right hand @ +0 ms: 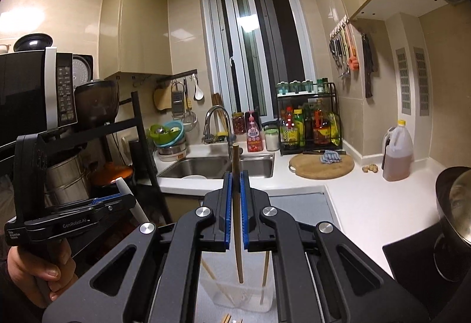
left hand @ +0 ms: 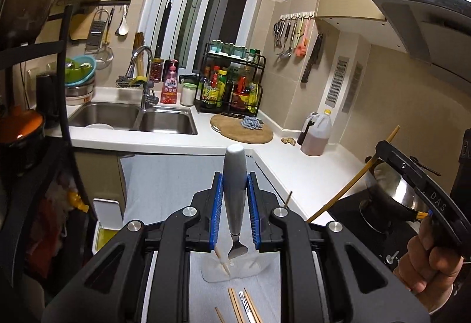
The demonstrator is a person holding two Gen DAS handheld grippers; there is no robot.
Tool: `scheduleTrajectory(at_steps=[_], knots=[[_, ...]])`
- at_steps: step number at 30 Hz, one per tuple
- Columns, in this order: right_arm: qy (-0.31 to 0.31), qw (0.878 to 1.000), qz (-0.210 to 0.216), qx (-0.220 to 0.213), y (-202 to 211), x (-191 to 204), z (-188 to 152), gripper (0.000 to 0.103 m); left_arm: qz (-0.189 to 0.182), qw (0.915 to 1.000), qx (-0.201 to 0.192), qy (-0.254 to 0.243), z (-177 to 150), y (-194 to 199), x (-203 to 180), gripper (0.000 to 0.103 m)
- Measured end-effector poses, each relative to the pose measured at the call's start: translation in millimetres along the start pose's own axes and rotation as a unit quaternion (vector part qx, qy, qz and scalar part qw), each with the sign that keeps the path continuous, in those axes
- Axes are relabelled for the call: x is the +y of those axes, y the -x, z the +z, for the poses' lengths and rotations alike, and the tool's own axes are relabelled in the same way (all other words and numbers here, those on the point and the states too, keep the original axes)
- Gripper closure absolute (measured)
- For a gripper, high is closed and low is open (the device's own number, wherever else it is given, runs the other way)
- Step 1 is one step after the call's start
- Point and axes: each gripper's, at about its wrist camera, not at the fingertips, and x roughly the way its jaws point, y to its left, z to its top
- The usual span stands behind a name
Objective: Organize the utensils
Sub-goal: 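Lift the fork with the left tool while the right tool carries the chopstick to the container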
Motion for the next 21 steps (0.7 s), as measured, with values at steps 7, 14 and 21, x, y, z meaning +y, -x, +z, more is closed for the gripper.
scheduleTrajectory(at_steps=[7, 14, 21], knots=[[-0.014, 0.999, -0.004, 0.03, -41.8, -16.4, -26.4, 0.097, 0.009, 0.9989, 0.043, -0.013, -17.6, -49.3, 5.0, 0.086], [-0.022, 0.997, -0.005, 0.073, -70.0, -24.0, -68.1, 0.097, 0.023, 0.9962, 0.078, -0.03, -49.0, -81.7, 11.4, 0.086], [-0.039, 0.993, -0.017, 0.108, -85.5, -34.1, -106.3, 0.097, 0.027, 0.994, 0.102, -0.029, -74.1, -99.0, 20.5, 0.086]])
